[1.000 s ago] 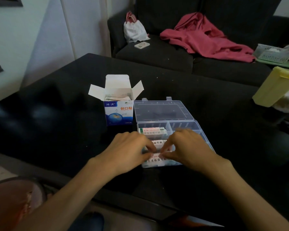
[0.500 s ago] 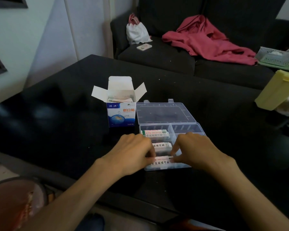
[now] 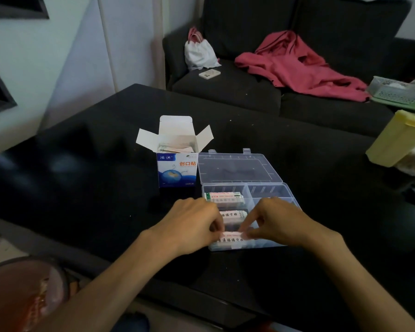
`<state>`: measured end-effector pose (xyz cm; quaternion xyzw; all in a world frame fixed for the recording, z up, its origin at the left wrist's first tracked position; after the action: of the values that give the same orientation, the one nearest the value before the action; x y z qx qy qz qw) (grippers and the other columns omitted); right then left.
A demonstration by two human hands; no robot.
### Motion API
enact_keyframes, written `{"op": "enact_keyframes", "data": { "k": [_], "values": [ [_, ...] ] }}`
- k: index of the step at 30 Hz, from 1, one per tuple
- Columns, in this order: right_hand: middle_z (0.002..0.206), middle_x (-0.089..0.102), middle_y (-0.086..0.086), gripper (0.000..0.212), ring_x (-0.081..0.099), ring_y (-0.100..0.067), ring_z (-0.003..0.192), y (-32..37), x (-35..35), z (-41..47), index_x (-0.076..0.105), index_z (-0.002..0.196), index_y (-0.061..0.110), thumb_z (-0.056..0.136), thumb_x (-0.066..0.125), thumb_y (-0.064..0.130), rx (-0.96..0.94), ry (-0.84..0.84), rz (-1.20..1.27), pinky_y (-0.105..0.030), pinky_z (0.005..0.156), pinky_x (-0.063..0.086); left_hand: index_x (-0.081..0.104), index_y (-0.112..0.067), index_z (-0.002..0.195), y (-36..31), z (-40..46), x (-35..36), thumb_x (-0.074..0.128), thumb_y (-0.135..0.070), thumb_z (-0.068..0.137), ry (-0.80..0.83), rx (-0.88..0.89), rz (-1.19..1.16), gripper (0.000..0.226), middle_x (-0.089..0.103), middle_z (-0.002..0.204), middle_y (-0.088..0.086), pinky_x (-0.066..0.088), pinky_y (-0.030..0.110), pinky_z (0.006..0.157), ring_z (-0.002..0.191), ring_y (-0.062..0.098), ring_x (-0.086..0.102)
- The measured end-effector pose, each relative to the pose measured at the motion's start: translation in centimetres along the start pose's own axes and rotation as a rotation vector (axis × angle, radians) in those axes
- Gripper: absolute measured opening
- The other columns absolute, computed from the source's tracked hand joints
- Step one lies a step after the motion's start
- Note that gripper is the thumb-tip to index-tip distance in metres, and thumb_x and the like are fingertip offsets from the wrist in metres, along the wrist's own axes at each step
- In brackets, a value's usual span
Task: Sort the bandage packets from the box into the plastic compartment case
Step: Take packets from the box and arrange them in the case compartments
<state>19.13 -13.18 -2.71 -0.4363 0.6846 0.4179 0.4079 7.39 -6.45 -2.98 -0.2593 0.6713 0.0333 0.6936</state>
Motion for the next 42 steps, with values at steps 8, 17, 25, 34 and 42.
{"op": "enact_keyframes", "data": {
  "k": [8, 17, 25, 34, 42],
  "values": [
    [0.061, 0.059, 0.001, 0.003, 0.047, -0.006, 0.048, 1.0, -4.3, -1.4, 0.065, 0.082, 0.035, 0.081, 0.065, 0.038, -0.057, -0.252, 0.246, -0.016, 0.049, 0.039, 0.071, -0.035, 0.097, 2.6, -1.4, -4.6, 0.066, -0.037, 0.084, -0.330, -0.157, -0.346, 0.014, 0.067, 0.082, -0.024, 0.054, 0.020, 0.072, 0.065, -0.011, 0.061],
    [0.131, 0.056, -0.006, 0.040, 0.058, -0.016, 0.106, 8.8, -8.7, 8.0, 0.044, 0.137, 0.020, 0.098, 0.043, 0.014, -0.171, -0.465, 0.186, -0.028, 0.086, 0.049, 0.027, -0.025, 0.147, 9.2, -2.4, -6.8, 0.037, -0.031, 0.099, -0.468, -0.444, 0.155, 0.050, 0.022, 0.156, -0.005, 0.020, 0.034, 0.115, 0.144, 0.016, 0.015],
    [0.107, 0.069, -0.004, 0.038, 0.063, -0.017, 0.091, 10.0, -8.5, 13.0, 0.067, 0.113, 0.013, 0.081, 0.070, 0.033, -0.125, -0.166, -0.053, -0.023, 0.069, 0.050, 0.053, -0.027, 0.131, 9.2, -3.9, -7.8, 0.047, -0.030, 0.096, -0.567, -0.473, 0.005, 0.036, 0.051, 0.133, -0.010, 0.047, 0.028, 0.085, 0.113, 0.010, 0.050],
    [0.117, 0.064, -0.010, 0.038, 0.062, -0.020, 0.093, 10.2, -8.2, 14.1, 0.059, 0.123, 0.008, 0.086, 0.065, 0.020, -0.149, -0.179, -0.100, -0.023, 0.073, 0.049, 0.040, -0.029, 0.142, 9.1, -3.7, -7.6, 0.050, -0.027, 0.094, -0.507, -0.483, -0.008, 0.049, 0.043, 0.144, -0.007, 0.046, 0.031, 0.092, 0.126, 0.014, 0.043],
    [0.102, 0.065, -0.008, 0.017, 0.063, -0.018, 0.087, 9.0, -9.5, 12.5, 0.061, 0.105, 0.008, 0.094, 0.052, 0.017, -0.212, -0.467, 0.157, -0.025, 0.071, 0.051, 0.041, -0.029, 0.141, 9.5, -3.5, -7.4, 0.046, -0.019, 0.091, -0.562, -0.464, -0.014, 0.051, 0.044, 0.142, -0.012, 0.046, 0.032, 0.086, 0.123, 0.012, 0.043]
  ]
}}
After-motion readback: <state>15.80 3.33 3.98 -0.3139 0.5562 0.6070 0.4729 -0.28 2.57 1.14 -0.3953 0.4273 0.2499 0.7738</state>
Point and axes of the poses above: each hand's wrist, its own z-axis towards the middle knuckle, its own x-axis out of the palm, y = z × x, the point moved 6 cm from there along z, towards the middle knuckle
